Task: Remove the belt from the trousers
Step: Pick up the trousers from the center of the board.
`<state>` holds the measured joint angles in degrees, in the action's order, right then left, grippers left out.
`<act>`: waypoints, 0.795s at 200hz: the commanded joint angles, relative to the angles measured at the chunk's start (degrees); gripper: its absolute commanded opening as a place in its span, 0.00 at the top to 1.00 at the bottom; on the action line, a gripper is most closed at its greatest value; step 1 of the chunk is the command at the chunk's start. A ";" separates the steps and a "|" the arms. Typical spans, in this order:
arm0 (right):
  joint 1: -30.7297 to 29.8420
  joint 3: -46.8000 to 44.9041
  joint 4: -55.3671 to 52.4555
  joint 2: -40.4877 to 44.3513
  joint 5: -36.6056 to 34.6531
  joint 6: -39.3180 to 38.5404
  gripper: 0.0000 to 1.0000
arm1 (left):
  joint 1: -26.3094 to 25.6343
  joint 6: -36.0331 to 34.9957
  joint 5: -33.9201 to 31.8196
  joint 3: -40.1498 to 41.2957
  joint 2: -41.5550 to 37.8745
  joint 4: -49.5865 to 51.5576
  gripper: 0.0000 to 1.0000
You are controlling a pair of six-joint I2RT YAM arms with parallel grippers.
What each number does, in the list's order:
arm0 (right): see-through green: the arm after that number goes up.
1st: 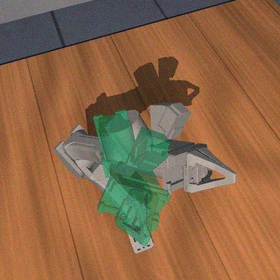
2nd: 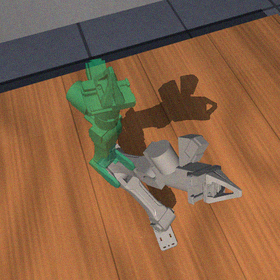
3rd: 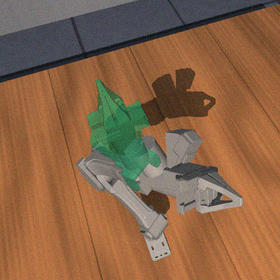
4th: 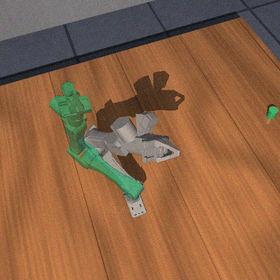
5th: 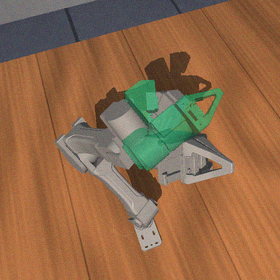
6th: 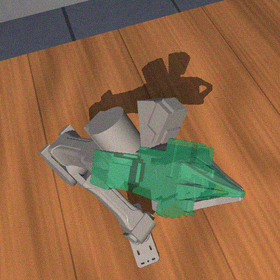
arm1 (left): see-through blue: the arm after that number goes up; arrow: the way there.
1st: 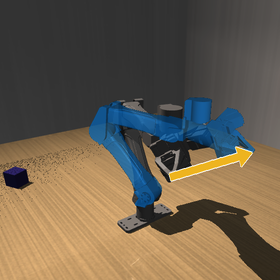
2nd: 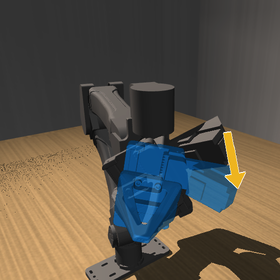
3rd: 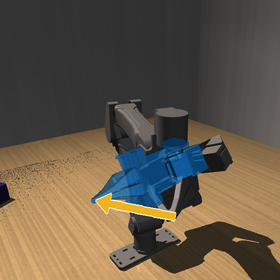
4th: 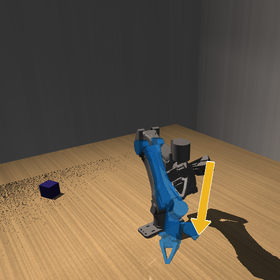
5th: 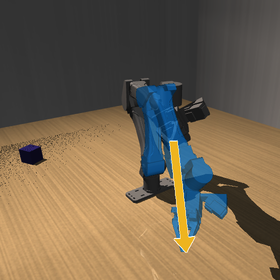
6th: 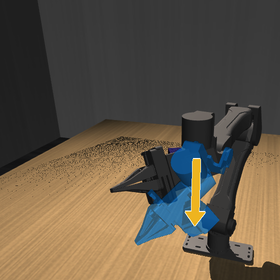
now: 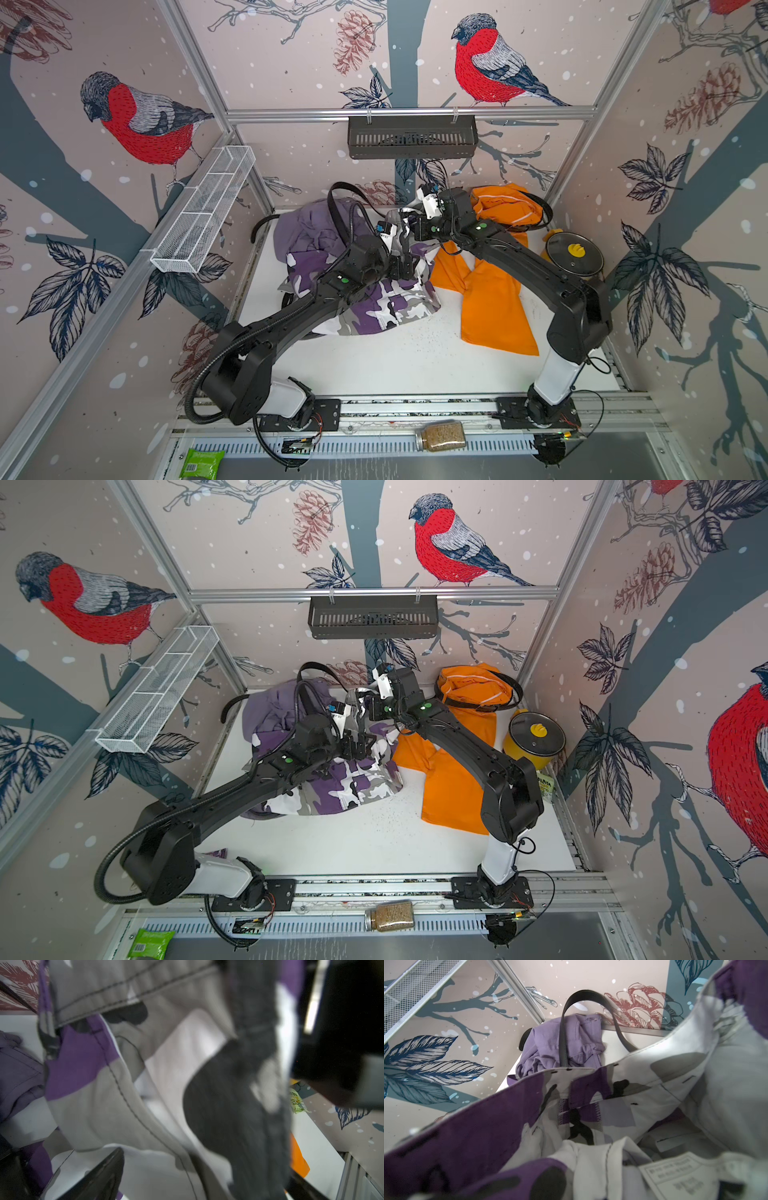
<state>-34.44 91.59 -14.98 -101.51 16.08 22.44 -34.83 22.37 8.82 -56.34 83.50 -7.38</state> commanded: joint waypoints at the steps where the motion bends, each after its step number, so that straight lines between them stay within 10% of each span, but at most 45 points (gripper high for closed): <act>1: -0.37 -0.18 2.94 1.85 1.23 0.63 1.00 | -0.06 3.31 -3.84 -3.40 3.67 -3.66 0.00; 12: -0.37 -0.57 3.19 2.81 1.46 0.77 1.00 | 0.18 5.24 -8.30 -4.64 5.97 -1.73 0.08; 26: -0.22 -1.22 3.89 3.89 2.48 0.57 0.97 | 1.34 6.06 -7.61 -4.33 7.36 -4.80 0.50; 40: 0.24 -1.44 2.90 4.54 3.12 -0.15 0.60 | 3.02 7.26 -5.51 -4.48 6.93 -9.50 1.00; 72: 2.80 -5.38 -0.89 10.72 -1.57 -3.05 0.24 | 5.71 1.04 -9.74 -11.79 5.00 -15.46 1.00; 159: 15.94 -28.73 0.09 32.13 -4.90 -0.98 0.13 | 15.05 -11.61 -22.20 -50.98 27.19 -0.22 1.00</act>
<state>-20.27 65.63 -14.85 -71.48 11.94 20.88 -20.08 15.33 -4.86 -101.71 105.95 -11.46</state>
